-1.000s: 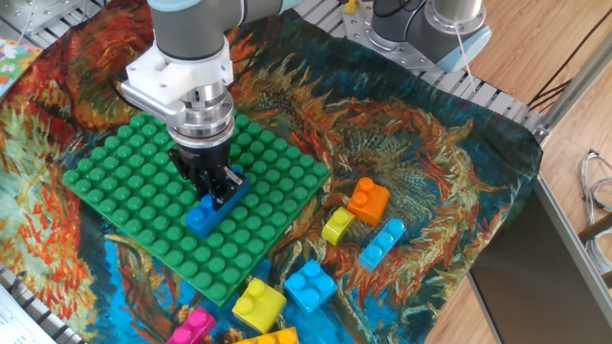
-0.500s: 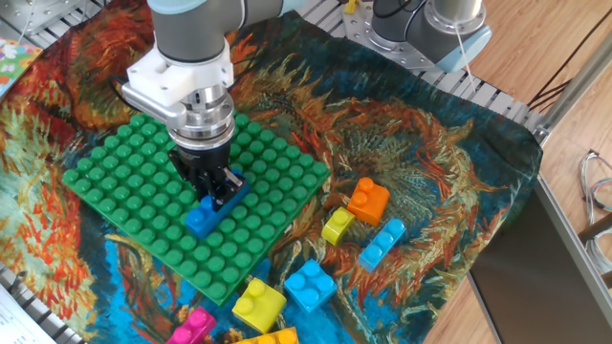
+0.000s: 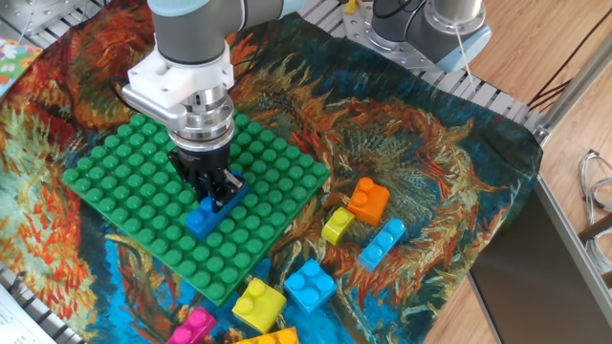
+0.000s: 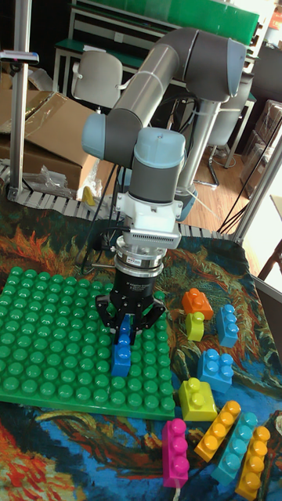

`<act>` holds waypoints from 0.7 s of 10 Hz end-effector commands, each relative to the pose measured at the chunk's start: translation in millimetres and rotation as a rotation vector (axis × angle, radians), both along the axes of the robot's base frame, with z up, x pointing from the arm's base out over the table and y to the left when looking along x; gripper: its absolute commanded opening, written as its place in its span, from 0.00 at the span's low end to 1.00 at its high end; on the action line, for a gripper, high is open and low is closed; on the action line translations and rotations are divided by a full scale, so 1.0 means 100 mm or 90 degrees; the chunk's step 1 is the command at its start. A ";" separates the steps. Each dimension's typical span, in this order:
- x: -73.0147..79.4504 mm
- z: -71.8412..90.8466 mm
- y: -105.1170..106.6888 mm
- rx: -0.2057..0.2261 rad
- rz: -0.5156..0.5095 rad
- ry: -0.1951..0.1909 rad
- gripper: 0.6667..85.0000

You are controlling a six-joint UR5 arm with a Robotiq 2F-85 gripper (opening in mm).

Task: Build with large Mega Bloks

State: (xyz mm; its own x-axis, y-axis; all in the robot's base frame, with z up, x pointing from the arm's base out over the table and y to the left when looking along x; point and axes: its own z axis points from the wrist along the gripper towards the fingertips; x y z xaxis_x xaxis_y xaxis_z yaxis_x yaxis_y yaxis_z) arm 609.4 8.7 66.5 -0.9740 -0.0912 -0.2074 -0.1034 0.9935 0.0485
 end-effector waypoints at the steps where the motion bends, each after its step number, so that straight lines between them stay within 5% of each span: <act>1: 0.05 -0.01 0.01 0.011 -0.002 -0.003 0.01; 7: 0.08 -0.05 0.03 0.011 0.001 -0.007 0.01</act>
